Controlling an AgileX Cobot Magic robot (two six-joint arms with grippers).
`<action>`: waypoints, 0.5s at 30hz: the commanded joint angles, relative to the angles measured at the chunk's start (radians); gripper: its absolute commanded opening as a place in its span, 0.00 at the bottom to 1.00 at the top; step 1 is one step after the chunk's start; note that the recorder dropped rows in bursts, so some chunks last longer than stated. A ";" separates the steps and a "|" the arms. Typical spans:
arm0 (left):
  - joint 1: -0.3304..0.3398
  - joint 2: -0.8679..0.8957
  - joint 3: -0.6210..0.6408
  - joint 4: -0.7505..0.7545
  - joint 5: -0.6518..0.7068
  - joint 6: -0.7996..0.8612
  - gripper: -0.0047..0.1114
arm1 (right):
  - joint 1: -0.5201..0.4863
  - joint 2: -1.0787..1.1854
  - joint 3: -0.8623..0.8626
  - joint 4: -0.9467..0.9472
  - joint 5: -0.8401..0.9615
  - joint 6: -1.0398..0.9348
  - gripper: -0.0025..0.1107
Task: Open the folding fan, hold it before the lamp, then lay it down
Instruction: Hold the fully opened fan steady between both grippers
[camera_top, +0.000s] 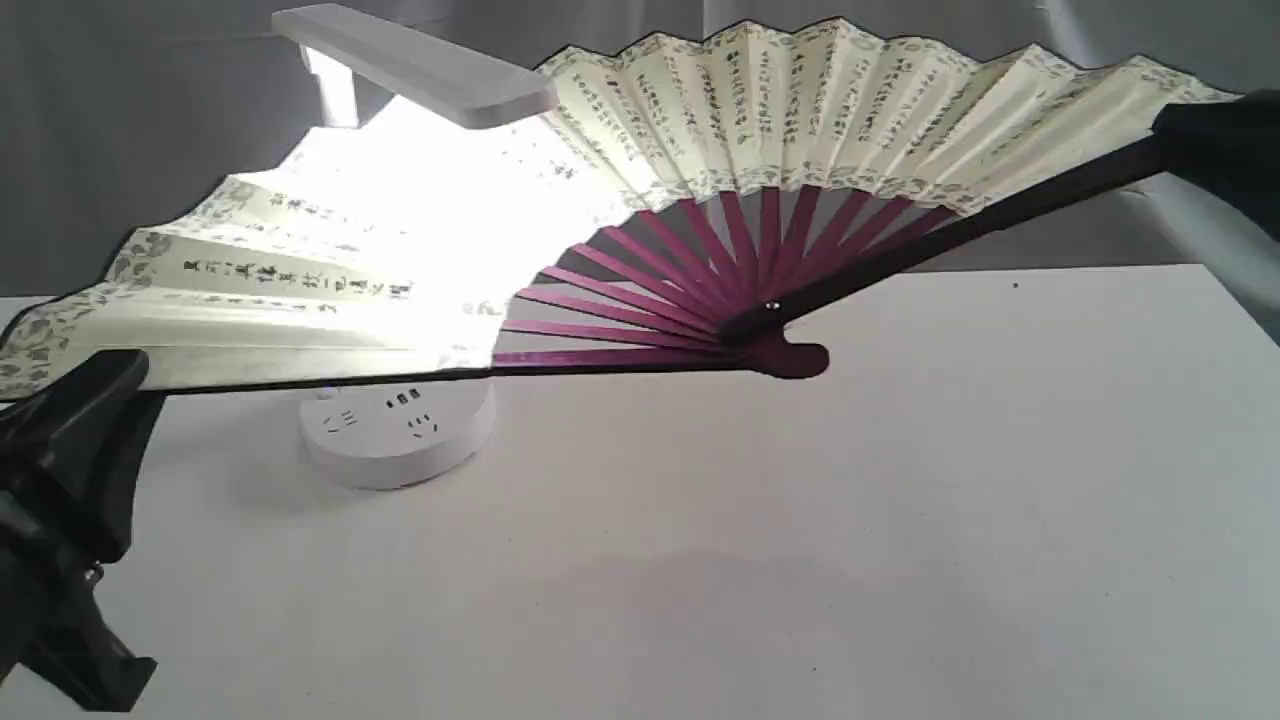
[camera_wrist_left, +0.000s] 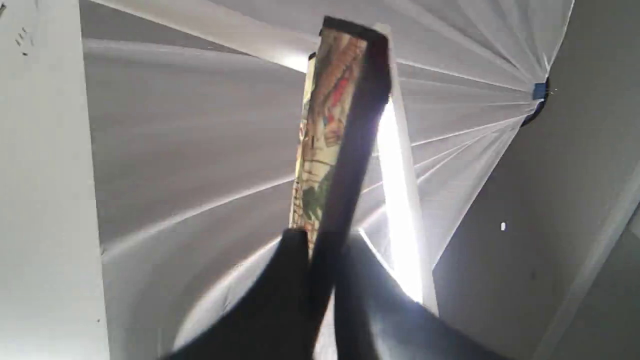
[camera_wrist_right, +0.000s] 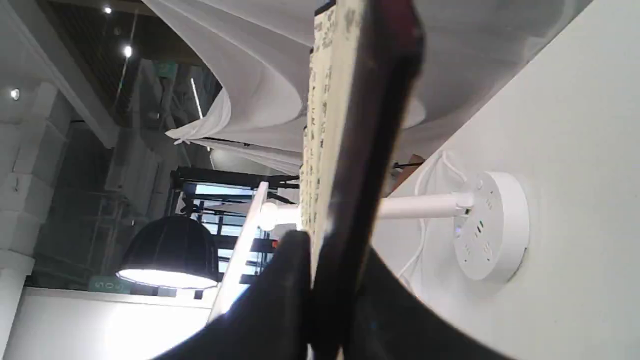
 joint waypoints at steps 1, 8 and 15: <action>0.005 -0.050 0.008 -0.123 -0.089 0.026 0.04 | -0.017 -0.004 0.000 -0.005 -0.086 -0.048 0.02; 0.005 -0.055 0.008 -0.144 -0.084 0.026 0.04 | -0.017 -0.004 0.000 -0.027 -0.086 -0.046 0.02; 0.005 -0.055 0.008 -0.141 -0.084 0.026 0.04 | -0.017 -0.004 0.000 -0.027 -0.086 -0.046 0.02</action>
